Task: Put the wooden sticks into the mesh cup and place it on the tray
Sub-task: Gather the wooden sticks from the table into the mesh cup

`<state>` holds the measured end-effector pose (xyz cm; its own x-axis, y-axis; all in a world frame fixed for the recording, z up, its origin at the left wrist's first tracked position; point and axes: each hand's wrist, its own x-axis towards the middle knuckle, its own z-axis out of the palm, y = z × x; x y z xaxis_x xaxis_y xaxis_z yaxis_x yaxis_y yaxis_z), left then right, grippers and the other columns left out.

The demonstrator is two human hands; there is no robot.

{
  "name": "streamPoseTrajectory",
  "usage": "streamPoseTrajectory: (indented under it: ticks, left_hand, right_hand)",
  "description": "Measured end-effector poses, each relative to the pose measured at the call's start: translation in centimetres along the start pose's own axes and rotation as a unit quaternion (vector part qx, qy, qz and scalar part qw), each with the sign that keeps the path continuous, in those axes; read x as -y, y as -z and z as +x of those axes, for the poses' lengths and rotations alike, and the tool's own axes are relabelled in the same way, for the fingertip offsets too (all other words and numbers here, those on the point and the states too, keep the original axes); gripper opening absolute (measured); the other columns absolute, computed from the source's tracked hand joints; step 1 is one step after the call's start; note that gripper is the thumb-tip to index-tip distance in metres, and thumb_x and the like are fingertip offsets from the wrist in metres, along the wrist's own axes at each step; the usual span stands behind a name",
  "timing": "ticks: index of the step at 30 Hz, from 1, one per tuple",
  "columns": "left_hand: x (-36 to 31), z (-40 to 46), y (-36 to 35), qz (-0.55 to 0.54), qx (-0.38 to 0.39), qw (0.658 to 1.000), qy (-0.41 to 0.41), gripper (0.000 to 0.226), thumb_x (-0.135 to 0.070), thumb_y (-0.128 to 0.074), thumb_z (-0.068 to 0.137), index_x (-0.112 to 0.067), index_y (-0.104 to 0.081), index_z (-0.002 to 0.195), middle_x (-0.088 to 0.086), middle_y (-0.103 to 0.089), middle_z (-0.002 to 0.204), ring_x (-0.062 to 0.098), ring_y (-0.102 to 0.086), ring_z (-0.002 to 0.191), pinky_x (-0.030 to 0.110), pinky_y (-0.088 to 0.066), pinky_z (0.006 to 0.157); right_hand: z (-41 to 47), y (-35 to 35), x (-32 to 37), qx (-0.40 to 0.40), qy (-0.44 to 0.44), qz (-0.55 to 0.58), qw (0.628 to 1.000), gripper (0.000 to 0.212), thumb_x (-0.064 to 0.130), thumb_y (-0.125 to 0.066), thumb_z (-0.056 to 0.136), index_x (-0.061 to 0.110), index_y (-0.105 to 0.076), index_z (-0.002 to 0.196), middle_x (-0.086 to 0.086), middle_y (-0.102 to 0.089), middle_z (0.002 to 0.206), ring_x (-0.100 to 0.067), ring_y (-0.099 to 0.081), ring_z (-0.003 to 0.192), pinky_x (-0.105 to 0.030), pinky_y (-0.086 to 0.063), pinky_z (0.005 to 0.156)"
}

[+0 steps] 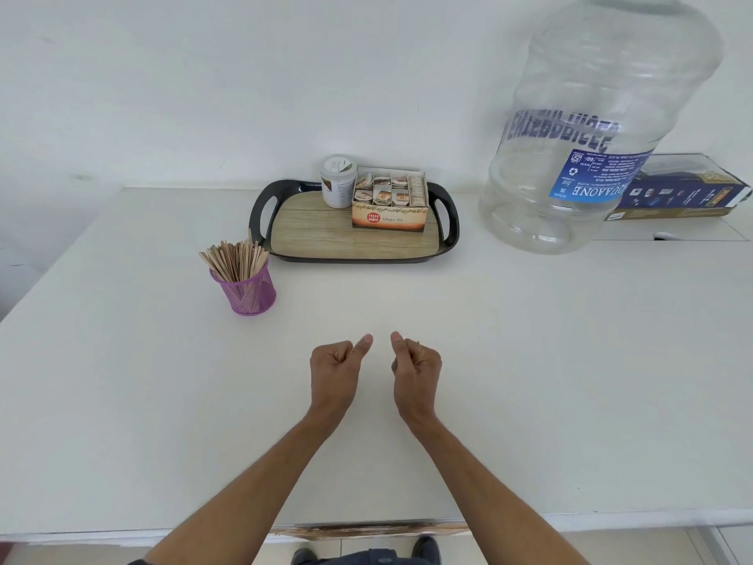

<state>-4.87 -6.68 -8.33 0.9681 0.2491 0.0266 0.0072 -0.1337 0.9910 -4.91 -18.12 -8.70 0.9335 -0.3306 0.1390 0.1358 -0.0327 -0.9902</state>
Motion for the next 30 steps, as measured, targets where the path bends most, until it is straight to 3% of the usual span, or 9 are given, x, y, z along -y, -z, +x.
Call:
streamPoseTrajectory:
  ticks: [1,2,3,4,8,12,18,24,30]
  left_hand:
    - [0.3,-0.2,-0.1,-0.001,0.002,1.0,0.012,0.065,-0.028,-0.071,0.088,-0.017,-0.014,0.057,-0.005,-0.012,0.051,0.018,-0.011,0.052,0.037,-0.034,0.047]
    - [0.6,-0.4,-0.1,-0.002,0.003,1.0,0.022,0.065,-0.028,-0.069,0.089,-0.018,-0.014,0.057,-0.005,-0.012,0.051,0.019,-0.01,0.052,0.041,-0.053,0.068]
    - [0.9,-0.6,-0.1,-0.003,0.005,1.0,0.028,0.065,-0.03,-0.067,0.091,-0.02,-0.013,0.057,-0.006,-0.012,0.05,0.019,-0.01,0.052,0.025,-0.03,0.067]
    - [1.0,-0.7,-0.1,-0.006,0.003,0.999,0.032,0.064,-0.035,-0.064,0.093,-0.021,-0.013,0.056,-0.006,-0.013,0.05,0.017,-0.011,0.05,0.034,-0.039,0.055]
    - [0.7,-0.4,-0.1,-0.012,-0.005,1.0,0.017,0.059,-0.048,-0.047,0.098,-0.016,-0.017,0.058,-0.003,-0.018,0.051,0.015,-0.016,0.049,0.022,-0.019,0.045]
    - [0.5,0.0,0.1,-0.007,-0.002,1.0,0.005,0.061,-0.044,-0.049,0.099,-0.015,-0.018,0.054,-0.002,-0.019,0.048,0.016,-0.016,0.047,0.02,-0.02,0.043]
    - [0.7,0.3,0.1,-0.004,0.01,0.999,0.042,0.065,-0.048,-0.047,0.098,-0.01,-0.025,0.05,0.0,-0.026,0.046,0.016,-0.023,0.045,0.025,-0.023,0.045]
    - [-0.8,2.4,1.9,-0.055,-0.017,0.998,0.01,0.075,-0.049,-0.03,0.103,-0.003,-0.056,0.05,0.007,-0.052,0.046,0.013,-0.044,0.045,0.018,-0.035,0.046]
    - [-2.8,6.9,5.9,-0.057,-0.094,0.993,-0.039,0.064,-0.038,-0.028,0.105,-0.008,-0.067,0.065,0.003,-0.069,0.069,0.007,-0.059,0.065,0.011,-0.042,0.059]
  right_hand:
    - [-0.2,0.0,-0.1,0.002,-0.009,-0.003,1.0,0.059,0.014,-0.06,0.095,0.008,-0.016,0.056,-0.018,-0.014,0.052,-0.018,-0.014,0.051,-0.024,-0.026,0.052]
    - [-0.3,-0.1,-0.2,0.004,-0.017,-0.007,1.0,0.059,0.012,-0.06,0.096,0.011,-0.016,0.056,-0.012,-0.013,0.052,-0.015,-0.014,0.051,-0.024,-0.025,0.052]
    - [-0.3,-0.1,-0.3,0.008,-0.024,-0.012,1.0,0.059,0.012,-0.059,0.097,0.016,-0.016,0.056,-0.002,-0.013,0.05,-0.013,-0.013,0.05,-0.023,-0.024,0.051]
    - [-0.3,-0.2,-0.2,0.012,-0.029,-0.016,0.999,0.059,0.015,-0.057,0.098,0.019,-0.015,0.056,0.004,-0.013,0.05,-0.011,-0.013,0.049,-0.022,-0.022,0.05]
    - [0.2,-0.5,0.2,0.009,-0.039,-0.031,0.999,0.057,0.028,-0.049,0.103,0.014,-0.017,0.058,-0.004,-0.017,0.054,-0.015,-0.014,0.05,-0.028,-0.015,0.048]
    - [0.4,-0.6,0.0,0.016,-0.036,-0.042,0.998,0.059,0.033,-0.047,0.102,0.006,-0.018,0.058,-0.009,-0.02,0.054,-0.022,-0.017,0.052,-0.038,-0.016,0.05]
    - [0.1,-0.8,-0.5,0.041,-0.078,-0.05,0.995,0.061,0.034,-0.046,0.103,0.005,-0.02,0.057,-0.009,-0.02,0.054,-0.022,-0.017,0.051,-0.037,-0.016,0.05]
    - [2.0,-3.3,2.2,0.057,-0.135,0.098,0.984,0.058,0.039,-0.038,0.105,0.02,-0.029,0.052,0.003,-0.03,0.046,-0.014,-0.031,0.041,-0.022,-0.032,0.041]
    - [5.0,-8.8,4.6,0.073,-0.165,0.166,0.969,0.057,0.041,-0.033,0.106,0.014,-0.038,0.056,-0.002,-0.045,0.05,-0.018,-0.058,0.055,-0.027,-0.047,0.065]
